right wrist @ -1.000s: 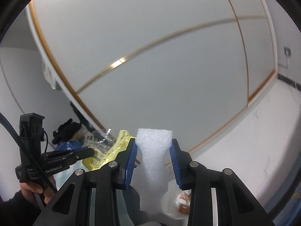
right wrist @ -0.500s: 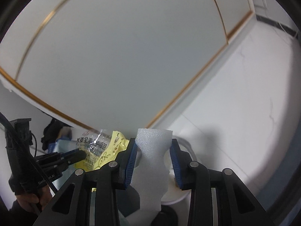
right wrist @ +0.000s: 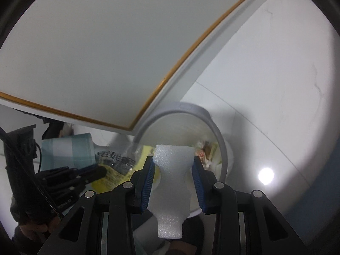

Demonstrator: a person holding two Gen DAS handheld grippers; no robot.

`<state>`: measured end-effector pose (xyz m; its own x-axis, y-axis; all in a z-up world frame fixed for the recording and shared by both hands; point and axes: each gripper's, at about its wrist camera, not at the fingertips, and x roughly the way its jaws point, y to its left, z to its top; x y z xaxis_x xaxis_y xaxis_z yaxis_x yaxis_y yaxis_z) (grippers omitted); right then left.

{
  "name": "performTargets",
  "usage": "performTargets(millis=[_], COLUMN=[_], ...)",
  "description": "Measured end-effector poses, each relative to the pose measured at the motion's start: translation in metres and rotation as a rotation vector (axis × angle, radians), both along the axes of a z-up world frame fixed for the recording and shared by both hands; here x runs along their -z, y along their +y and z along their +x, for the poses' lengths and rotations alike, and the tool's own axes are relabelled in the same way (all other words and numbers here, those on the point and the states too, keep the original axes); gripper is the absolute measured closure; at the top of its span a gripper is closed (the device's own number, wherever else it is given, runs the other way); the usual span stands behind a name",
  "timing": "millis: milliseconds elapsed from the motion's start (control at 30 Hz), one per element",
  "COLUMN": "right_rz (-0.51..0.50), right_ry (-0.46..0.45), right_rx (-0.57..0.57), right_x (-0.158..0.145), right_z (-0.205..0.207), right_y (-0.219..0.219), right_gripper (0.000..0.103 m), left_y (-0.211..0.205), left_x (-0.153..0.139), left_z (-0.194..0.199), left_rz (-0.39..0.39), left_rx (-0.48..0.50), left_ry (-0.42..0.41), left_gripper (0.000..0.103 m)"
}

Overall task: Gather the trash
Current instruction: 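Open both tools to drop the foam and yellow bag into the bin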

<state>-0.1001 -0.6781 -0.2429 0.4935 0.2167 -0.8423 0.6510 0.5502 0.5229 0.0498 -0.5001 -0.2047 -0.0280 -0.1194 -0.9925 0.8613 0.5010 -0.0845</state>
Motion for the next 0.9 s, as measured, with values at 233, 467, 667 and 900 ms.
performTargets(millis=[233, 467, 667, 900], right_rz=[0.054, 0.047, 0.040, 0.035], right_ry=[0.018, 0.047, 0.073, 0.079], right_rx=[0.032, 0.050, 0.076, 0.088], right_x=[0.026, 0.039, 0.038, 0.034], right_z=[-0.002, 0.006, 0.003, -0.005], right_y=[-0.001, 0.006, 0.004, 0.005], right_gripper=[0.068, 0.067, 0.064, 0.049], left_y=[-0.007, -0.010, -0.007, -0.004], left_x=[0.015, 0.018, 0.023, 0.023], left_z=[0.005, 0.003, 0.011, 0.014], left_rz=[0.040, 0.038, 0.018, -0.009], left_rx=[-0.040, -0.073, -0.102, -0.115], left_ry=[0.040, 0.049, 0.040, 0.065], left_gripper=[0.101, 0.100, 0.098, 0.072])
